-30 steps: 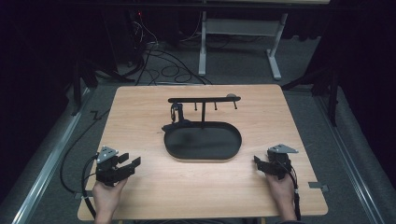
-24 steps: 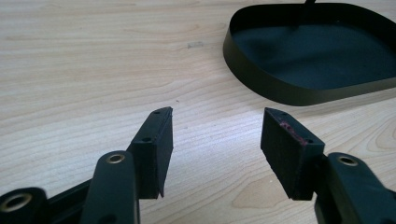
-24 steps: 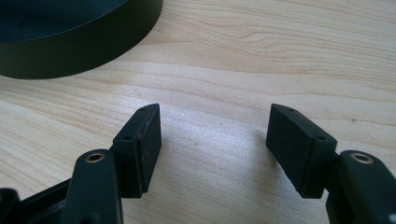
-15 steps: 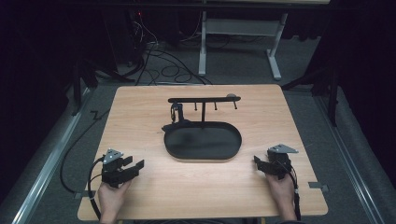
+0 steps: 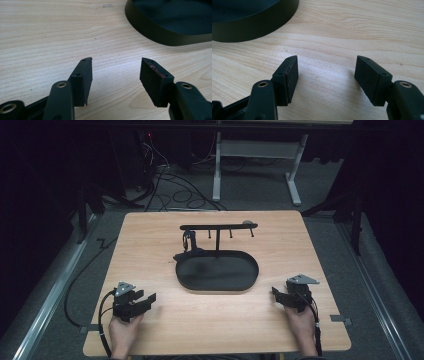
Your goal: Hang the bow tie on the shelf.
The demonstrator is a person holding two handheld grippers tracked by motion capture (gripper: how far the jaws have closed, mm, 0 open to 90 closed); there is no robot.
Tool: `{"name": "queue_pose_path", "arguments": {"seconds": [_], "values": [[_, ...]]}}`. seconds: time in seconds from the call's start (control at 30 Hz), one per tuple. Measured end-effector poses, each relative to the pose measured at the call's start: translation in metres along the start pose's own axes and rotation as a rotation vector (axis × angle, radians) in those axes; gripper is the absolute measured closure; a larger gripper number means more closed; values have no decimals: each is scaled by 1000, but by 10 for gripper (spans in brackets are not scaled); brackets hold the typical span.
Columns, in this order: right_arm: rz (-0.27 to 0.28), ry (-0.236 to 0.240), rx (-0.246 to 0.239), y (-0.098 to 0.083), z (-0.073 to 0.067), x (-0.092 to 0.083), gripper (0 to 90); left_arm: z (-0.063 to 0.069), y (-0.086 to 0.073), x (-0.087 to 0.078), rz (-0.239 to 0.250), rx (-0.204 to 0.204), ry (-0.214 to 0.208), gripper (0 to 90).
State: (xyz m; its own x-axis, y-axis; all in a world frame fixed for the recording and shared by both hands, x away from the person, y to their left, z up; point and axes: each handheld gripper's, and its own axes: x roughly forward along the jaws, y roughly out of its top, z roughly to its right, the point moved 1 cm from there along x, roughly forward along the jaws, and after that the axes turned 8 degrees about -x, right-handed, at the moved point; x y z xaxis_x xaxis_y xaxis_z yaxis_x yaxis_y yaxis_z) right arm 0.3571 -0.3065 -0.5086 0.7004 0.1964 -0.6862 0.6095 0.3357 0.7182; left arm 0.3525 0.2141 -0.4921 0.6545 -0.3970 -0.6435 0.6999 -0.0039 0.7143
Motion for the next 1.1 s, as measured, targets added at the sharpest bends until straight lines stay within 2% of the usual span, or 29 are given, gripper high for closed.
{"name": "queue_pose_path", "arguments": {"seconds": [0.27,0.37,0.77,1.1], "values": [[0,0,0,0,0,0,373,0,-5,9,-25,25,39,440],[0,0,0,0,0,0,373,-1,-6,12,-18,15,45,439],[0,0,0,0,0,0,373,3,-8,19,8,55,86,438],[0,0,0,0,0,0,373,4,-9,25,10,93,119,432]]}}
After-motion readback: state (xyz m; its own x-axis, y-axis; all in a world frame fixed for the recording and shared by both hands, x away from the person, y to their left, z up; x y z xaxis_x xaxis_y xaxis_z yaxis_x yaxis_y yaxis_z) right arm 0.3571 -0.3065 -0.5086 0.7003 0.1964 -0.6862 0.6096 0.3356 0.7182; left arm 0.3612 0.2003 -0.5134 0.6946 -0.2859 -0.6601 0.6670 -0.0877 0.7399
